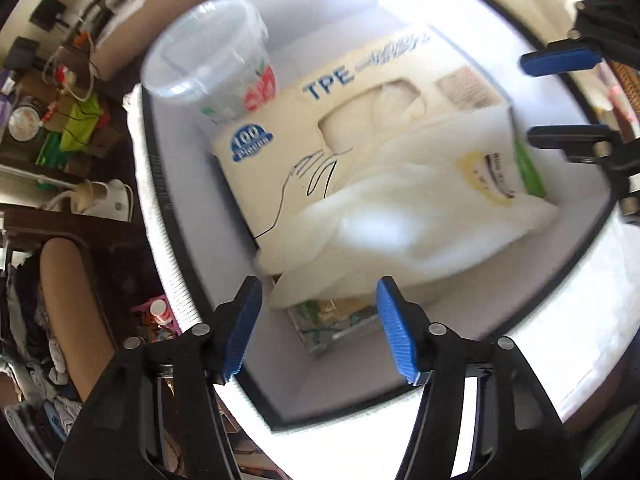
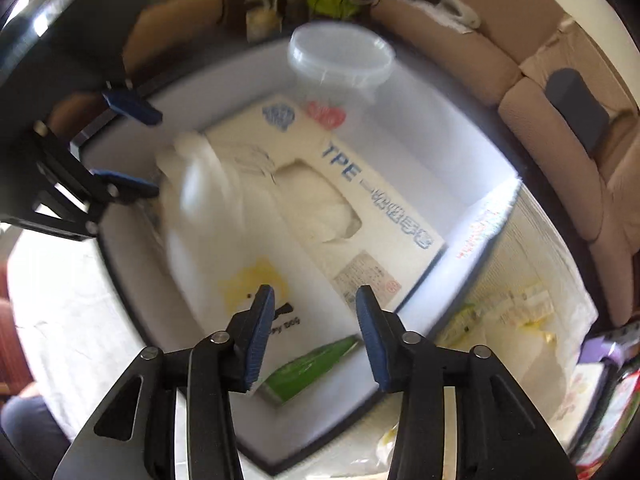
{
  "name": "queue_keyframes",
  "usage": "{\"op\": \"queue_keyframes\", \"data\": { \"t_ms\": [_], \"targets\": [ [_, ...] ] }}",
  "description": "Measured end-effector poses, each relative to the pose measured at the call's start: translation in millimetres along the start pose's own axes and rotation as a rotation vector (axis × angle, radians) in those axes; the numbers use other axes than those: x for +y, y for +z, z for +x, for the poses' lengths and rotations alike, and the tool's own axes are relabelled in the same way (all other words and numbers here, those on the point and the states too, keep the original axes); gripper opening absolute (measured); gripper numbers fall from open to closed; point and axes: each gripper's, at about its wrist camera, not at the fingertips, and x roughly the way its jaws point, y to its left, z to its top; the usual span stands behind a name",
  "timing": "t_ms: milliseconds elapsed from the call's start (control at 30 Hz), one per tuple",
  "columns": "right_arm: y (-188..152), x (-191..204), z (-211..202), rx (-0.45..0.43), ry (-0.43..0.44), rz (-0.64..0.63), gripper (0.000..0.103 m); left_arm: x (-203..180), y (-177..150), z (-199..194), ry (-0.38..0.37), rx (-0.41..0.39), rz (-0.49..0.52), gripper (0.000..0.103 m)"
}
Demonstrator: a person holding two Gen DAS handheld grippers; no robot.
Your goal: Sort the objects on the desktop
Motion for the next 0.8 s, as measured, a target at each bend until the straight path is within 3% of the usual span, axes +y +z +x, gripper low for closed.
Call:
{"op": "queue_keyframes", "data": {
  "t_ms": [167, 333, 500, 633, 800],
  "targets": [
    [-22.5, -36.3, -57.4, -0.129, 0.058, 0.210, 0.056, -13.2, -13.4, -54.5, -0.055, -0.199, -0.091, 0.059],
    [-82.5, -82.4, -86.9, -0.160, 0.050, 0.413, 0.056, -46.5, -14.7, -103.5, -0.209, -0.398, -0.172, 0.060],
    [-131.2, -117.0, -101.2, -0.192, 0.023, 0.540, 0.058, -100.1, -0.4, -126.2, -0.354, -0.481, -0.217, 0.060],
    [-173.4, -139.0, -106.6, -0.224, 0.025, 0.630, 0.061, -145.8, 19.2, -128.4, -0.381, -0.528, -0.217, 0.061],
    [-213.2, -161.4, -88.4, -0.274, 0.070, 0.719, 0.062, -190.9, 44.4, -95.4, -0.405, -0.544, -0.264, 0.067]
  ]
}}
